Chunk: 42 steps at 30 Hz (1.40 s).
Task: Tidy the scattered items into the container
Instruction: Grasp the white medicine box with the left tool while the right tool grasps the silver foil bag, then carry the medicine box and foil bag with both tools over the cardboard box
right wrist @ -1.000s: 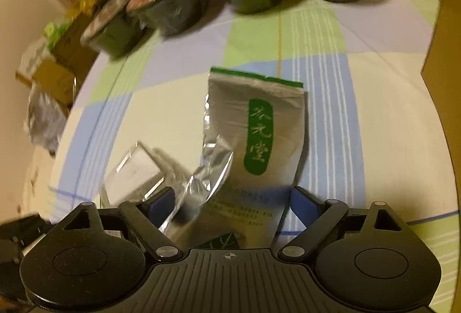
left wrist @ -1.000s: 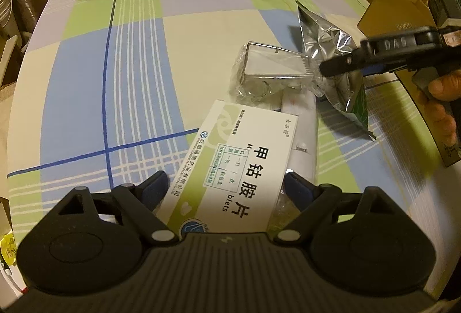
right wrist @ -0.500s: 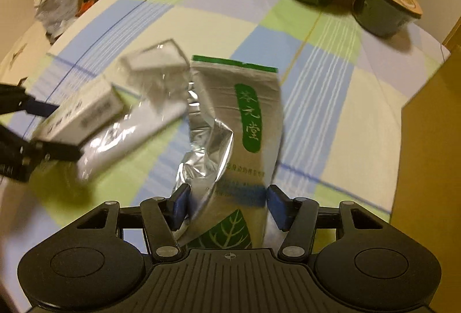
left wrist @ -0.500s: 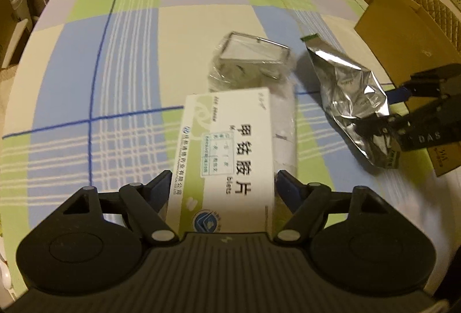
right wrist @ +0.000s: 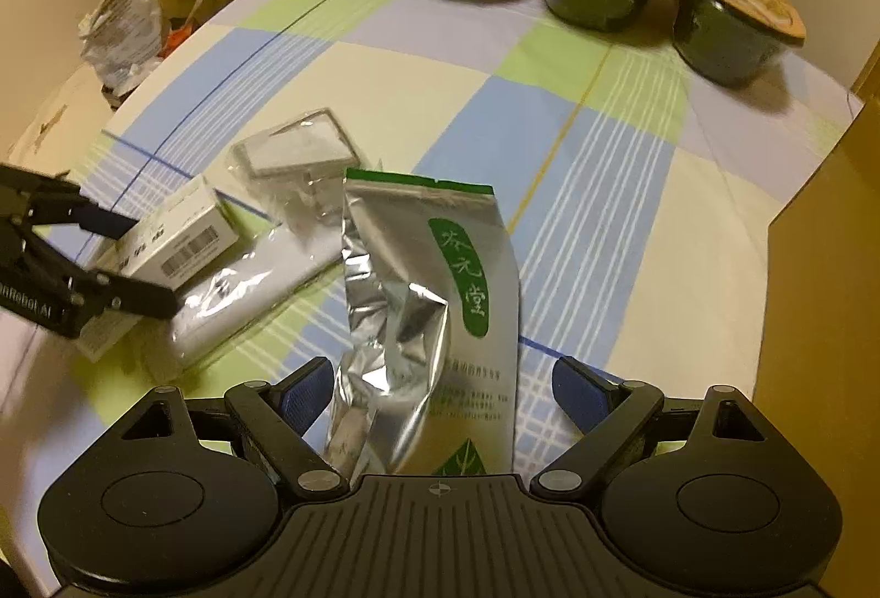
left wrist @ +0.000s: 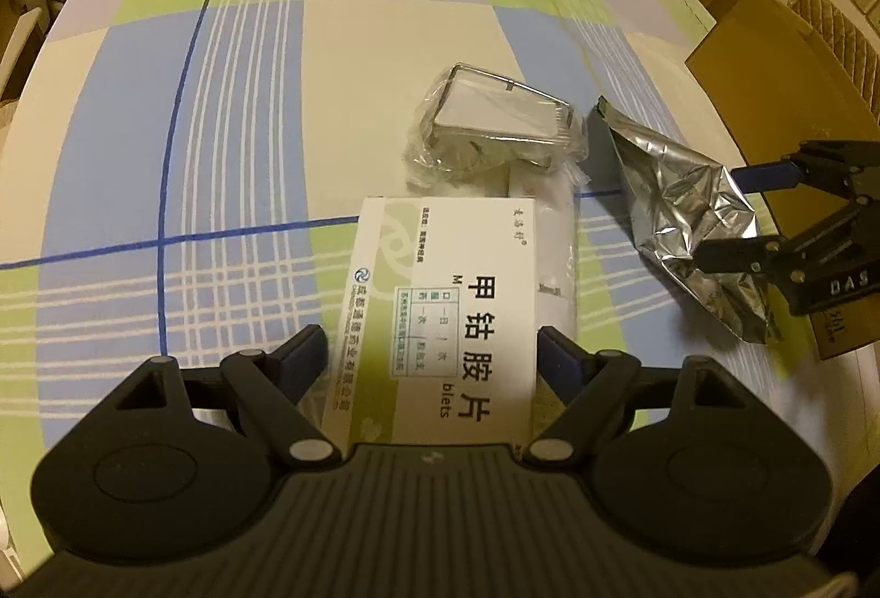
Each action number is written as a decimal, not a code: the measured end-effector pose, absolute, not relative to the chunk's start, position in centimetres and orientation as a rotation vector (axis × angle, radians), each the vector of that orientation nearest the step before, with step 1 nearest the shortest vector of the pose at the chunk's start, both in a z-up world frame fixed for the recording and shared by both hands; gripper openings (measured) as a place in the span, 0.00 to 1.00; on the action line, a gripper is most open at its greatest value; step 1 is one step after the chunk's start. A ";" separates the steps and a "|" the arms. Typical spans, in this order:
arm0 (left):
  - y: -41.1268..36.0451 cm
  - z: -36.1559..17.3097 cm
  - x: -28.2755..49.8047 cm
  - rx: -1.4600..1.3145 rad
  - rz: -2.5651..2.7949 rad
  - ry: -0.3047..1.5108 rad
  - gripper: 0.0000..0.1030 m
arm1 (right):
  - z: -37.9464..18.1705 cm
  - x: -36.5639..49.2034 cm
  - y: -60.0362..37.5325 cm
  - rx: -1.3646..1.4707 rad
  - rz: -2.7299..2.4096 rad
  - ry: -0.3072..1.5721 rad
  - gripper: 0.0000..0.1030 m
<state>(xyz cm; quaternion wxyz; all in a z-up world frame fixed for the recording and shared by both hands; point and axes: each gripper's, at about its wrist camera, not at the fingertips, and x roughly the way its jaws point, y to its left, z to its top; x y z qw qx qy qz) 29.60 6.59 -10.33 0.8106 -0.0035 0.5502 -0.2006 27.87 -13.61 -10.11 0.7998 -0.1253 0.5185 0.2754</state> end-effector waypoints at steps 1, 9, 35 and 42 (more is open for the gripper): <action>6.5 -10.3 29.6 -0.006 -0.430 1.176 0.76 | -10.2 28.2 -13.7 -0.247 0.591 1.126 0.89; 6.0 -9.8 28.5 0.011 -0.426 1.144 0.67 | -11.1 29.0 -14.2 -0.141 0.569 1.188 0.61; 5.6 -7.2 22.2 -0.028 -0.413 1.082 0.67 | -9.7 21.9 -11.7 -0.363 0.647 1.104 0.94; 5.6 -7.9 22.3 -0.023 -0.407 1.083 0.67 | -13.0 22.3 -10.2 -0.478 0.635 1.115 0.84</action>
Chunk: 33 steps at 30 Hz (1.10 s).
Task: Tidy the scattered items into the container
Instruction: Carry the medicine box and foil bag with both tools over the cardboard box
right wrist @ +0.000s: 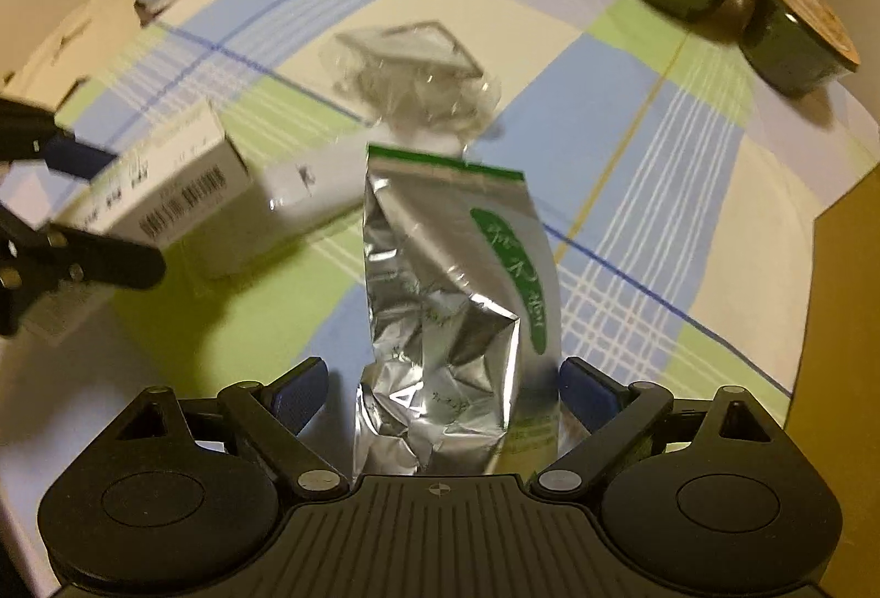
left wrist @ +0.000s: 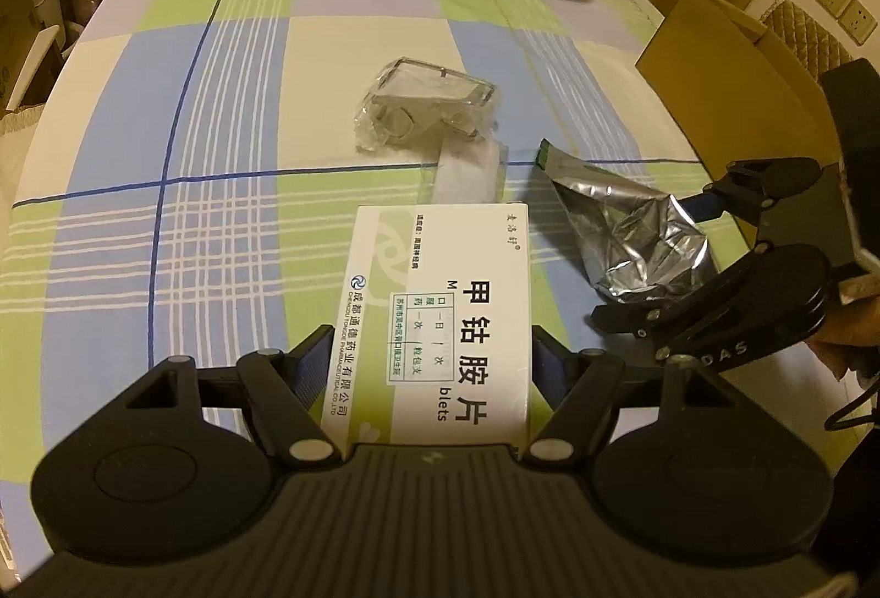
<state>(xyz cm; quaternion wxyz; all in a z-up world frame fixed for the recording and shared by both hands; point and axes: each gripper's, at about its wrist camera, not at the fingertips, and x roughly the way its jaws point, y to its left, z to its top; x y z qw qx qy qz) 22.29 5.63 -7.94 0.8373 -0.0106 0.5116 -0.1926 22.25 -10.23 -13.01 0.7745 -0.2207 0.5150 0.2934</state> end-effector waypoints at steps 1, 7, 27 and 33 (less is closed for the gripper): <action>5.6 -8.1 22.3 -0.021 -0.407 1.083 0.67 | -13.2 22.2 -10.4 -0.490 0.633 1.108 0.81; 5.4 -8.4 22.2 -0.016 -0.401 1.084 0.67 | -12.8 22.3 -11.4 -0.493 0.625 1.104 0.60; 3.1 -3.6 19.6 0.066 -0.416 1.035 0.67 | -5.4 18.4 -14.1 -0.420 0.603 1.028 0.58; 2.1 -1.2 18.0 0.093 -0.428 1.014 0.67 | -2.0 16.8 -15.0 -0.408 0.598 0.976 0.58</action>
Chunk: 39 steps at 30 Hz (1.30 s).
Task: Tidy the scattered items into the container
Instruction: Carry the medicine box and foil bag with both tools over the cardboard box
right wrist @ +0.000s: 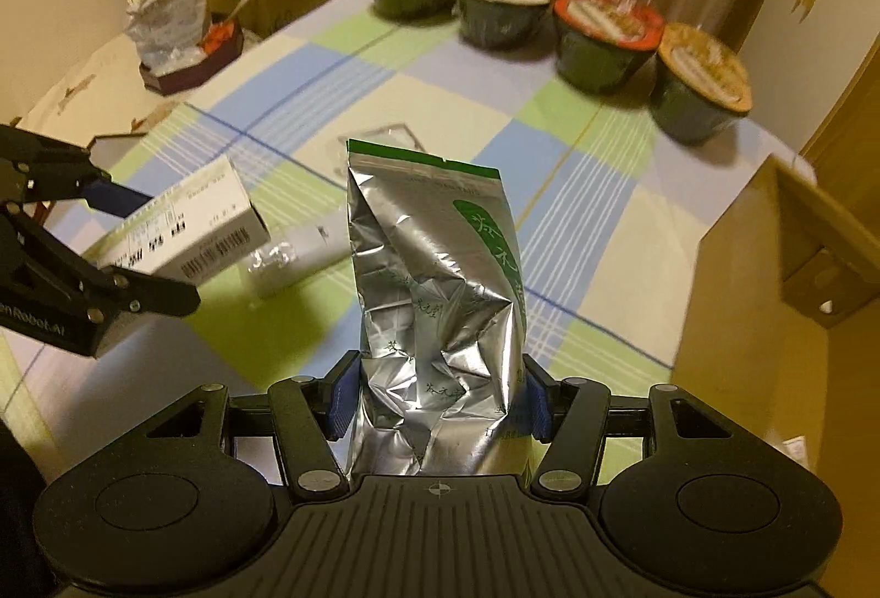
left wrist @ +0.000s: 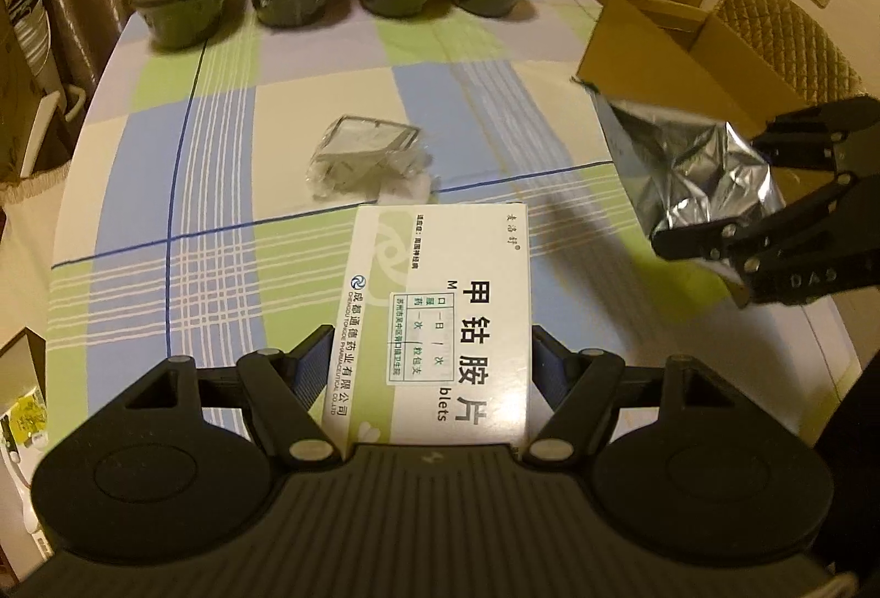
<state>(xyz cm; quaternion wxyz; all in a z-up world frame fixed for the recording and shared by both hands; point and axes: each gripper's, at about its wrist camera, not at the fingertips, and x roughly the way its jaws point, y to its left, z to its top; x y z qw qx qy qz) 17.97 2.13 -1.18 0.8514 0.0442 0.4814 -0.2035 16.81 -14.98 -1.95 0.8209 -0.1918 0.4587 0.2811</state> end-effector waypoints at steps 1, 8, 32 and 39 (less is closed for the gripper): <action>1.9 -0.8 17.7 0.098 -0.431 1.009 0.67 | -1.4 16.6 -15.2 -0.407 0.597 0.968 0.58; -0.2 2.0 15.9 0.120 -0.457 0.980 0.67 | 2.1 14.9 -17.5 -0.400 0.574 0.917 0.58; -12.7 7.2 13.8 0.207 -0.609 0.901 0.67 | 8.9 13.4 -29.8 -0.303 0.407 0.830 0.58; -16.5 7.7 14.1 0.213 -0.652 0.885 0.67 | 9.1 13.6 -33.8 -0.273 0.351 0.839 0.58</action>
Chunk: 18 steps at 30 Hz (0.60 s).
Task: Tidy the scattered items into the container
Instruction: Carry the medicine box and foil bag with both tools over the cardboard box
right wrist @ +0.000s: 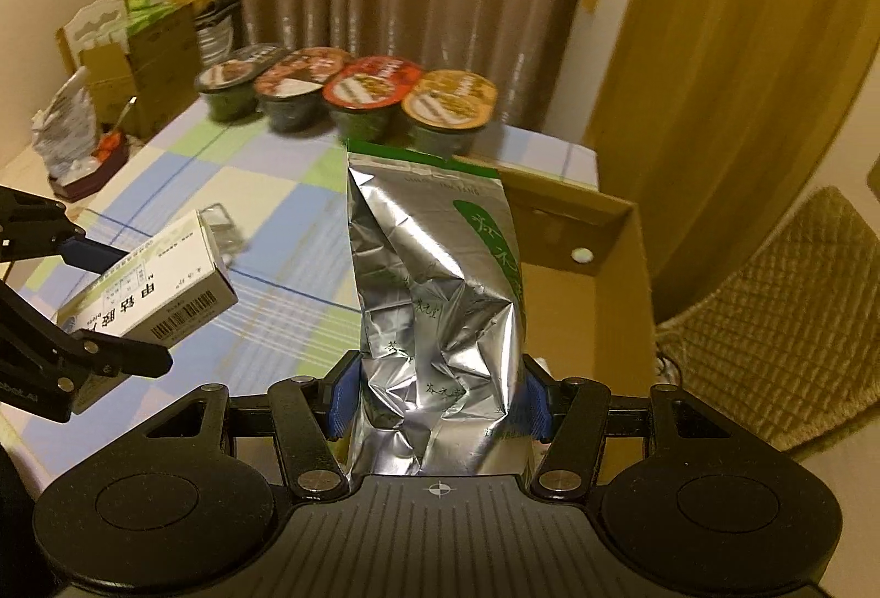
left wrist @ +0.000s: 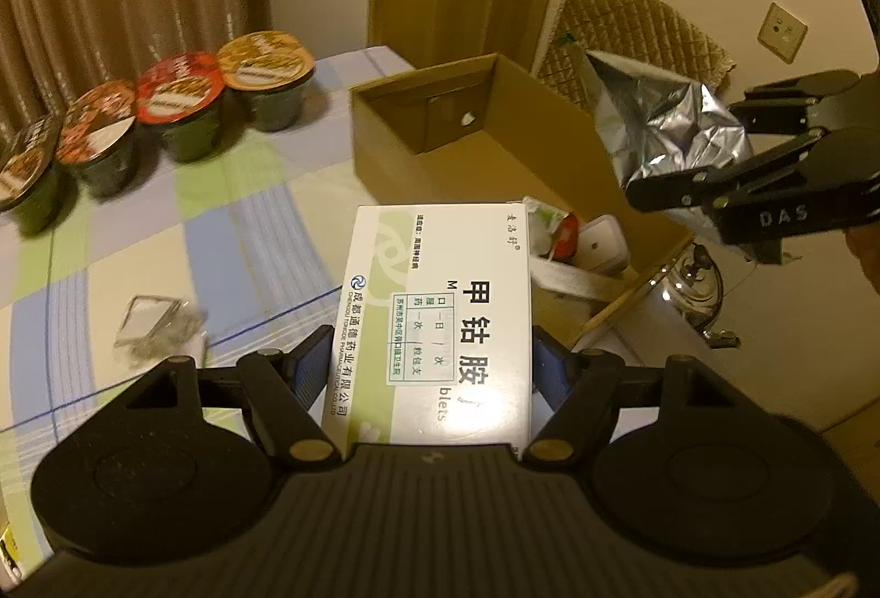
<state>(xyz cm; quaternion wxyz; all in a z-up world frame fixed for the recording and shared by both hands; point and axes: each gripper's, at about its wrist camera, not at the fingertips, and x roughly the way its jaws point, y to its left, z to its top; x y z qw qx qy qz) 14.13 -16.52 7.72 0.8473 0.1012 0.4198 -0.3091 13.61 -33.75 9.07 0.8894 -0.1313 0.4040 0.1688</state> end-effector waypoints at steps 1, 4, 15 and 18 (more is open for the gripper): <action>-17.1 7.8 14.2 0.214 -0.658 0.884 0.67 | 9.1 13.6 -34.1 -0.270 0.346 0.840 0.58; -18.6 7.9 14.3 0.215 -0.671 0.880 0.67 | 8.9 13.6 -35.2 -0.259 0.333 0.844 0.58; -23.9 7.5 16.1 0.167 -0.702 0.890 0.67 | 8.4 14.5 -39.4 -0.219 0.288 0.858 0.59; -25.3 7.0 16.8 0.155 -0.712 0.899 0.67 | 8.1 15.0 -40.5 -0.208 0.275 0.866 0.59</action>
